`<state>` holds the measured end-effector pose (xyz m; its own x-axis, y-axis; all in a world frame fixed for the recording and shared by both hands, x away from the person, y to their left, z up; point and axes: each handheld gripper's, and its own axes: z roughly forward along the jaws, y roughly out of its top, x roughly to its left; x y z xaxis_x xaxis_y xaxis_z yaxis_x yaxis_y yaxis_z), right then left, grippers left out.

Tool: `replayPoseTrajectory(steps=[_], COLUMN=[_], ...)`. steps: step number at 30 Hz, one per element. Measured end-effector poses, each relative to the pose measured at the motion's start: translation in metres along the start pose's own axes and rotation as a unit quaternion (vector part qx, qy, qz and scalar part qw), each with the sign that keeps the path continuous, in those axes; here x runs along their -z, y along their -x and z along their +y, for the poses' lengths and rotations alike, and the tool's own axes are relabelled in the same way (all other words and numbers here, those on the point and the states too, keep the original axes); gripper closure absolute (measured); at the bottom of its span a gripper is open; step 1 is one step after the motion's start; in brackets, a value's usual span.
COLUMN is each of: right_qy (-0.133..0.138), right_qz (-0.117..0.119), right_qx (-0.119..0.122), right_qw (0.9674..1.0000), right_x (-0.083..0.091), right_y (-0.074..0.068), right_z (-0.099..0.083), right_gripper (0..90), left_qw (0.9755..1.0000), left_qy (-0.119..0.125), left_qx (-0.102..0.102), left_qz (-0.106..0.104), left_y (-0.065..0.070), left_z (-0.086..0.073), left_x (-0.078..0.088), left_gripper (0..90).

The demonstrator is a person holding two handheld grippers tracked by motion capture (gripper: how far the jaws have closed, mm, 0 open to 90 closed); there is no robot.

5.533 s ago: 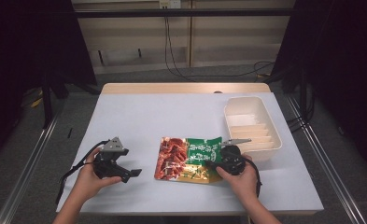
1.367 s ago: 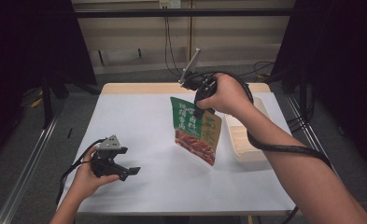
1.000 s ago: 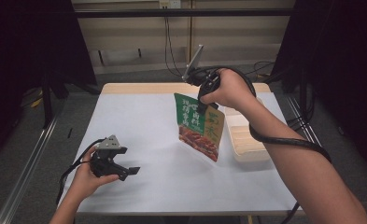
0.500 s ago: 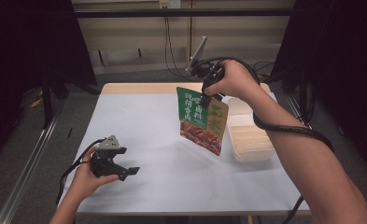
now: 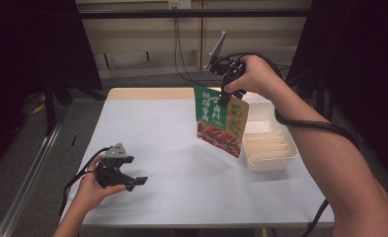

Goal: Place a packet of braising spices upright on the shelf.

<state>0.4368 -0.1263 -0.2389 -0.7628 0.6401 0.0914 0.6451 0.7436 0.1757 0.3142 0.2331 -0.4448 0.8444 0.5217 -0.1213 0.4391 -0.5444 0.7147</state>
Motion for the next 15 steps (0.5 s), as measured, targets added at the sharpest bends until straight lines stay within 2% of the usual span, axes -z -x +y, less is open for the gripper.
replayPoseTrajectory(steps=[1,6,15], right_qy=[-0.003,-0.006,0.011], right_qz=[0.0,0.0,0.004], right_qx=[0.008,0.017,0.017], right_qw=[1.0,0.9998,0.9998], right_x=[0.001,0.004,0.018], right_y=[0.001,0.005,0.016], right_z=[0.001,0.003,0.009], right_gripper=[90.0,90.0,90.0], left_qw=[1.0,1.0,1.0], left_qy=[-0.001,0.0,-0.001], left_qx=[0.0,0.003,0.002], left_qz=[0.002,0.001,0.0], left_y=[0.0,-0.001,0.0], left_z=[0.0,0.001,0.002], left_x=[0.0,-0.001,-0.004], left_gripper=[4.6,4.6,4.6])
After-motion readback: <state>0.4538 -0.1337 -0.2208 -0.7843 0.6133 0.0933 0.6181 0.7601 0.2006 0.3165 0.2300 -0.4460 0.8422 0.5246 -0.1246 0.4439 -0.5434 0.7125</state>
